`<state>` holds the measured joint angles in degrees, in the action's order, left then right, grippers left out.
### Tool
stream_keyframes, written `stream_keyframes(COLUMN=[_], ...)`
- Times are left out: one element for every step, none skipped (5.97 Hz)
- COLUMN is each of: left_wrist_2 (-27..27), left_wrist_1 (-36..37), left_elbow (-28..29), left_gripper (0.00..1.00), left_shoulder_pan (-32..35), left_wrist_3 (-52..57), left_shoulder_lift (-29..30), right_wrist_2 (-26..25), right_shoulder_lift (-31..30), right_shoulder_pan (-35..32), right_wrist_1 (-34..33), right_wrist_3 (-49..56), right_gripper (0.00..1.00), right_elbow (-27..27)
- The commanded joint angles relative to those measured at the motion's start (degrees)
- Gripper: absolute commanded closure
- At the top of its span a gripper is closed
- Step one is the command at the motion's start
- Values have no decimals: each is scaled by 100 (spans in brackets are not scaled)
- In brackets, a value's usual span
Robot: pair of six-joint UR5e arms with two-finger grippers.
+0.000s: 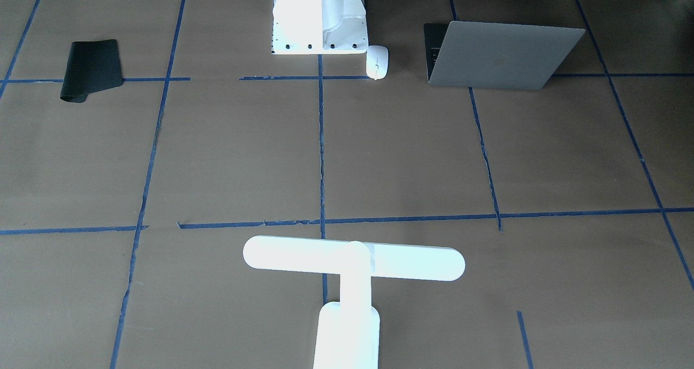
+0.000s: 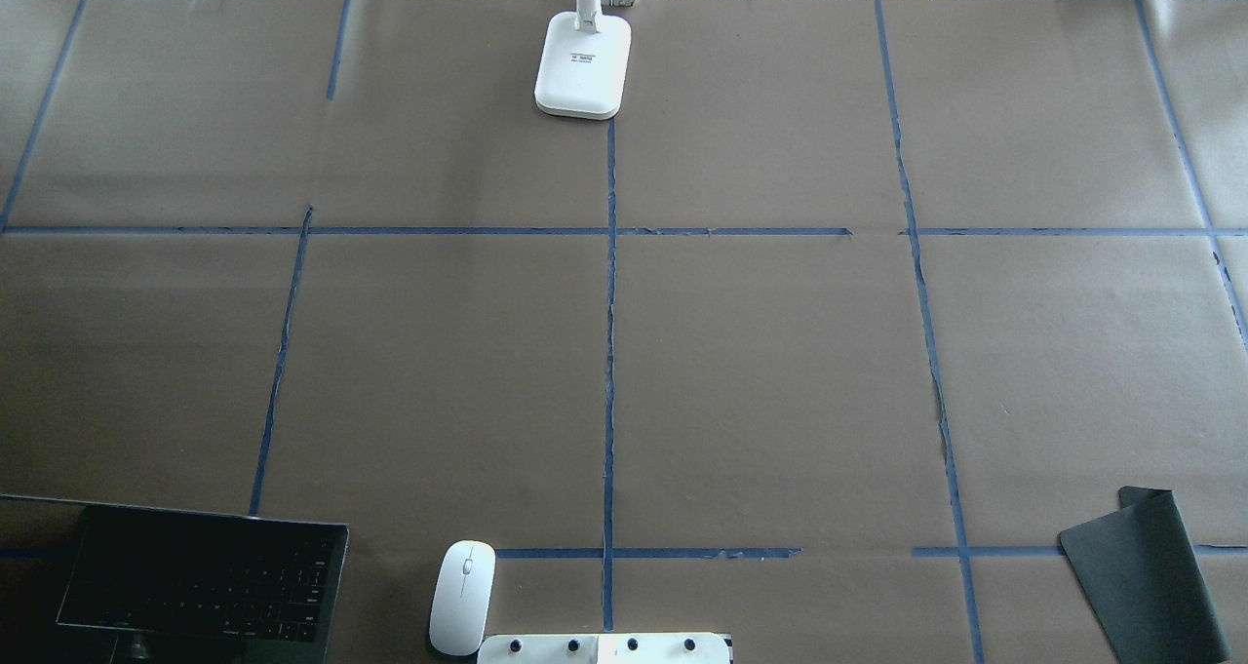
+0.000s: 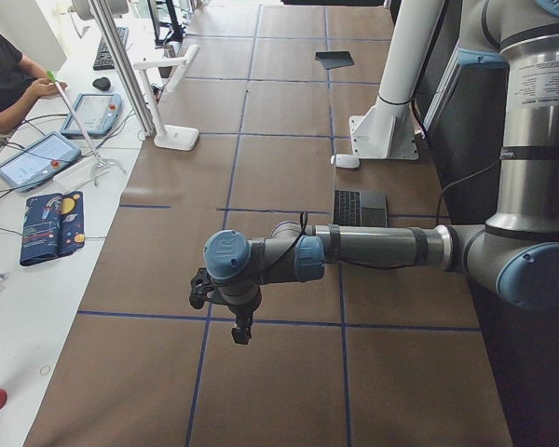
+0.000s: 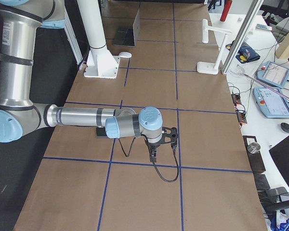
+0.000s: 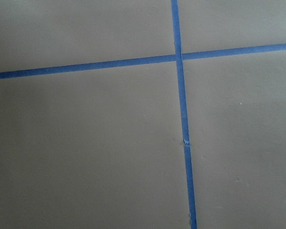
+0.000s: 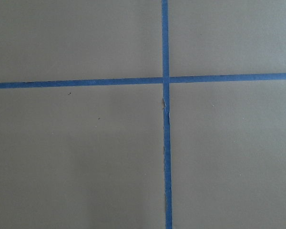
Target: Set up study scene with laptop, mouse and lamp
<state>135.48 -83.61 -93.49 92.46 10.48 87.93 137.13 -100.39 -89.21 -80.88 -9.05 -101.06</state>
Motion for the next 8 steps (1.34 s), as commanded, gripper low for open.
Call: stream_keyframes(left_wrist_2=[-21, -12, -4, 49, 58, 67, 171, 198], left_wrist_1=[55, 134, 187, 413, 590, 652, 653, 653], left_elbow=[-552, -1095, -1693, -2142, -2521, -2812, -3102, -3514], left_gripper=[0, 0, 0, 0, 0, 0, 0, 0], left_shoulder_pan=[0, -9, -26, -78, -392, -587, -711, -964], left_wrist_3=[-596, -1479, -2253, -2896, -3633, -4363, -4988, -5656], left_shoulder_lift=[-29, -256, -467, -548, -548, -557, -635, -802], right_wrist_2=[-2, -20, -20, -37, -29, -37, -29, 6], right_shoulder_lift=[1, -16, -7, -7, -7, 10, 54, 176], right_shoulder_pan=[0, 0, 0, 0, 0, 0, 9, 9], right_wrist_1=[2, 11, 19, 28, 28, 28, 28, 19], right_wrist_3=[0, 0, 0, 0, 0, 0, 0, 0], right_gripper=[0, 0, 0, 0, 0, 0, 0, 0], right_elbow=[-11, -19, -19, -19, -19, -19, -19, -19])
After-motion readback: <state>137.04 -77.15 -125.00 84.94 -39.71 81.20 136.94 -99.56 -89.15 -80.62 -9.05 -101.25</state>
